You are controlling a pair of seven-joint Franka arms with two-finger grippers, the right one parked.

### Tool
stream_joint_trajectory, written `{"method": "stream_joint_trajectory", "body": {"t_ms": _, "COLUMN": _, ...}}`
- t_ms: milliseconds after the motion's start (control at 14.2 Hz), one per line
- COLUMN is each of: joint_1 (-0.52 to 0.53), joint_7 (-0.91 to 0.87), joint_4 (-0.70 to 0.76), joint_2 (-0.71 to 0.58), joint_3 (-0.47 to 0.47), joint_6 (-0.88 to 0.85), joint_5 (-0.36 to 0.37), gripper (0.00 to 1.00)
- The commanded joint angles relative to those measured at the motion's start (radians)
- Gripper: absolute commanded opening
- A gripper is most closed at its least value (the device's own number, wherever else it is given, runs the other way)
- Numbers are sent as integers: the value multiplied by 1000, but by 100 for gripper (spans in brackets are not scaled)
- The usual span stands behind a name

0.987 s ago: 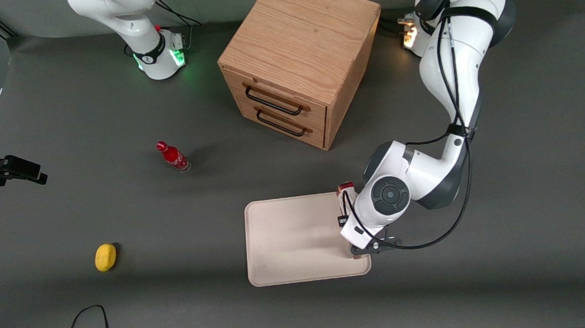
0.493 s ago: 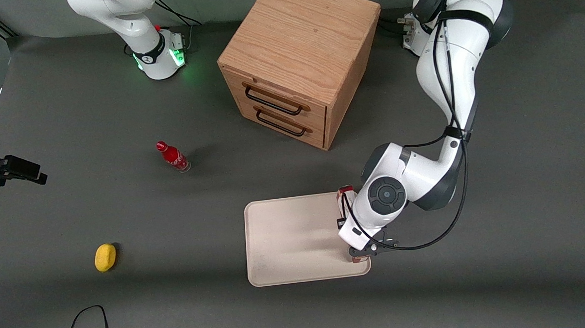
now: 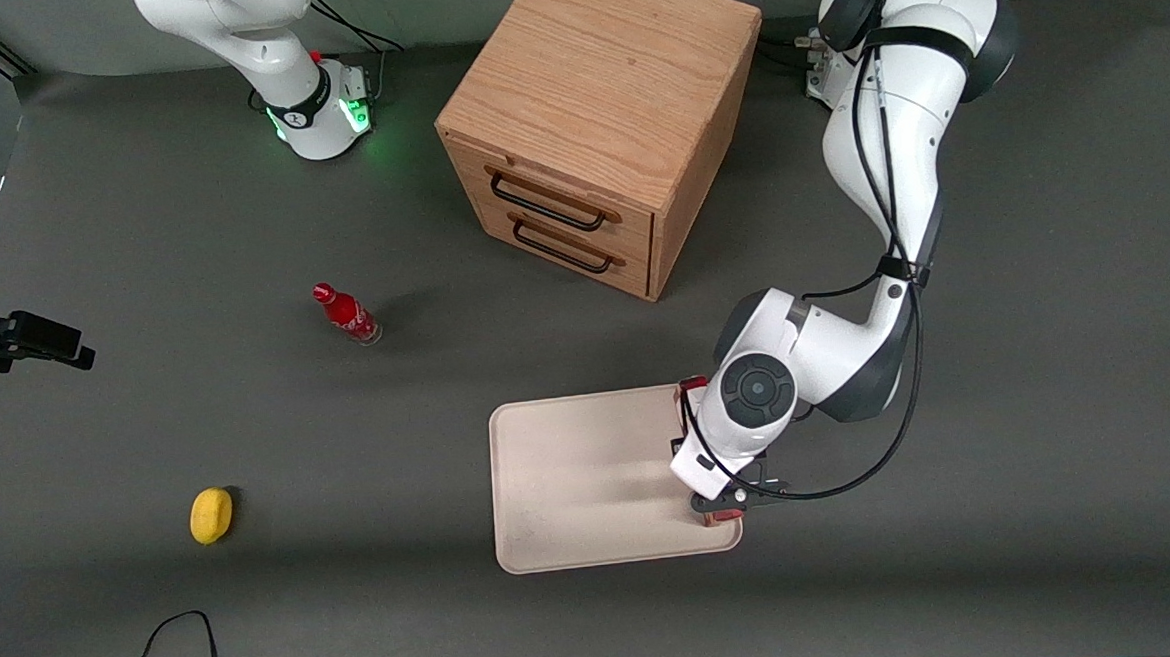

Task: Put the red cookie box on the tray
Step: 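Open the left gripper, releasing the box, and raise it away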

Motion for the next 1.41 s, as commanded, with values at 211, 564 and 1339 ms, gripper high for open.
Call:
{"method": "stream_joint_trajectory", "body": {"t_ms": 211, "joint_1": -22, "joint_7": 6, "joint_4": 30, "joint_2": -84, "joint_3": 9, "joint_6": -206, "joint_5": 10, "gripper": 100}}
{"method": "stream_joint_trajectory", "body": {"t_ms": 564, "joint_1": -7, "joint_7": 14, "joint_4": 24, "joint_2": -303, "joint_3": -38, "joint_6": -440, "joint_5": -17, "gripper": 100}}
{"method": "stream_joint_trajectory", "body": {"t_ms": 1339, "joint_1": 364, "joint_7": 394, "joint_4": -516, "joint_2": -888, "joint_3": -34, "joint_6": -459, "joint_5": -88, "gripper": 100}}
